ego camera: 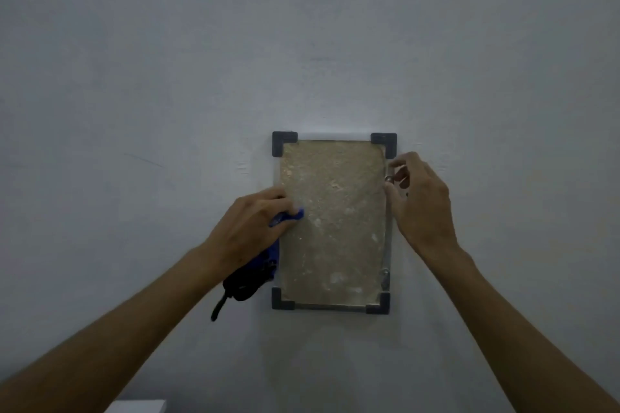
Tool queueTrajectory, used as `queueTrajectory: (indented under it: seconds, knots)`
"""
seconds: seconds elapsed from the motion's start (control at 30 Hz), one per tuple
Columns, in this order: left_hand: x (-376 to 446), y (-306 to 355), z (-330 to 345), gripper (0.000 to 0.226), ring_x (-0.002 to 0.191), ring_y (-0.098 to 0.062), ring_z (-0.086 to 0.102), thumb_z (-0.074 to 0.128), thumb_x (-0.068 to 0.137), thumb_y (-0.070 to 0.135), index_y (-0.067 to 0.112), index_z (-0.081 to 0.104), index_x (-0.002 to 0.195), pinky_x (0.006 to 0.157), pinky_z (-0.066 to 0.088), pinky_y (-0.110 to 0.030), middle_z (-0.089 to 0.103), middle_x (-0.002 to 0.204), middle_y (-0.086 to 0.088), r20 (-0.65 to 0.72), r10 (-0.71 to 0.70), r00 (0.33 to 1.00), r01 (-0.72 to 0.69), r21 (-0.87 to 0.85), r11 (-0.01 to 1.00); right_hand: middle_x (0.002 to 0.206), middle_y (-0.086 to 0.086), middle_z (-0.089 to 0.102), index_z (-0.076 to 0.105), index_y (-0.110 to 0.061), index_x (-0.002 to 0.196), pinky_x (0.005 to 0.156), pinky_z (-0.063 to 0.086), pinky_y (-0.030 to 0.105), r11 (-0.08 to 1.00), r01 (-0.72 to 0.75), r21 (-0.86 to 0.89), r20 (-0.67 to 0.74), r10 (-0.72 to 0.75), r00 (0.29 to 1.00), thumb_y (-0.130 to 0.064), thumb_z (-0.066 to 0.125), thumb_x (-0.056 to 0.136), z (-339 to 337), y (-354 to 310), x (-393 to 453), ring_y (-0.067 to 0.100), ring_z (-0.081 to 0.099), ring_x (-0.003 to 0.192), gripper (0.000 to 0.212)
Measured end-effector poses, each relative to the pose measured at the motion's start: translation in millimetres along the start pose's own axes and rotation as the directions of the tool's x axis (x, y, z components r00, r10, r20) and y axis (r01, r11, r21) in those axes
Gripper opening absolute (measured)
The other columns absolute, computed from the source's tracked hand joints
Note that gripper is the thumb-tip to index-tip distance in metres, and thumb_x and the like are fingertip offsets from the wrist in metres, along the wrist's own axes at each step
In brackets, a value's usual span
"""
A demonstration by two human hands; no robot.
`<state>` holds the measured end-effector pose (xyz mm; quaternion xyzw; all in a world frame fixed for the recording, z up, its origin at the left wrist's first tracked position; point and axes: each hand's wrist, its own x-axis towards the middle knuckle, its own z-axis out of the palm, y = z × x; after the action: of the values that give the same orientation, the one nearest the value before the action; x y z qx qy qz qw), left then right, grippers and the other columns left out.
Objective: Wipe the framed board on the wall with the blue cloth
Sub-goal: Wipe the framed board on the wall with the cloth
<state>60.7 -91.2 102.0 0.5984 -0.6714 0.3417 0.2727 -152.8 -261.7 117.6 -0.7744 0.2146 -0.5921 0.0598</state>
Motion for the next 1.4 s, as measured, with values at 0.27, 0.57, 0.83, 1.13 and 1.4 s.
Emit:
queueTrajectory:
  seconds: [0.27,0.57,0.83,1.13,1.4]
  knots:
    - [39.7,-13.1,-28.4,0.016,0.077,-0.017,0.063,0.079,0.085,0.019,0.007,0.074,0.095,0.072,0.057,-0.039,0.066,0.094,-0.004,-0.277,-0.107,0.955,0.107,-0.015,0.994,0.109,0.006,0.053,0.029,-0.036,0.151,0.081,0.044,0.031,0.982,0.082,-0.169,0.168,-0.054,0.984,-0.020,0.077,0.084,-13.5,6.5,27.1,0.023,0.050,0.102,0.084]
    - [25.0,-7.6,-18.5,0.021,0.075,-0.014,0.063,0.065,0.095,0.032,0.013,0.074,0.098,0.069,0.058,-0.034,0.063,0.100,0.002,-0.056,0.043,0.998,-0.040,0.054,0.998,0.115,0.005,0.047,0.033,-0.039,0.147,0.085,0.048,0.038,0.957,0.119,-0.266,0.257,-0.049,0.965,-0.028,0.082,0.076,-22.1,8.3,46.2,0.023,0.044,0.111,0.087]
    - [23.3,3.7,-9.1,0.015,0.073,-0.013,0.062,0.071,0.092,0.027,0.013,0.077,0.097,0.068,0.057,-0.037,0.064,0.095,0.004,0.035,0.082,0.996,-0.082,0.010,0.997,0.113,0.003,0.047,0.031,-0.045,0.145,0.086,0.052,0.043,0.943,0.156,-0.295,0.294,-0.066,0.954,-0.039,0.082,0.074,-29.1,11.5,51.2,0.023,0.045,0.108,0.087]
    - [34.1,8.4,-3.5,0.018,0.077,-0.013,0.063,0.075,0.088,0.024,0.013,0.079,0.103,0.071,0.057,-0.033,0.067,0.095,0.001,-0.178,-0.066,0.982,0.048,-0.105,0.993,0.113,0.005,0.049,0.030,-0.047,0.143,0.086,0.052,0.045,0.937,0.165,-0.308,0.334,-0.056,0.941,-0.042,0.083,0.073,-34.2,13.4,55.3,0.023,0.046,0.107,0.088]
    - [55.6,6.0,-16.8,0.018,0.079,-0.016,0.064,0.076,0.088,0.026,0.015,0.078,0.102,0.071,0.058,-0.039,0.067,0.097,0.000,-0.266,-0.074,0.961,0.080,0.013,0.997,0.110,0.004,0.049,0.027,-0.048,0.143,0.085,0.051,0.044,0.929,0.159,-0.335,0.351,-0.034,0.936,-0.042,0.084,0.072,-36.1,10.3,54.1,0.023,0.047,0.106,0.091]
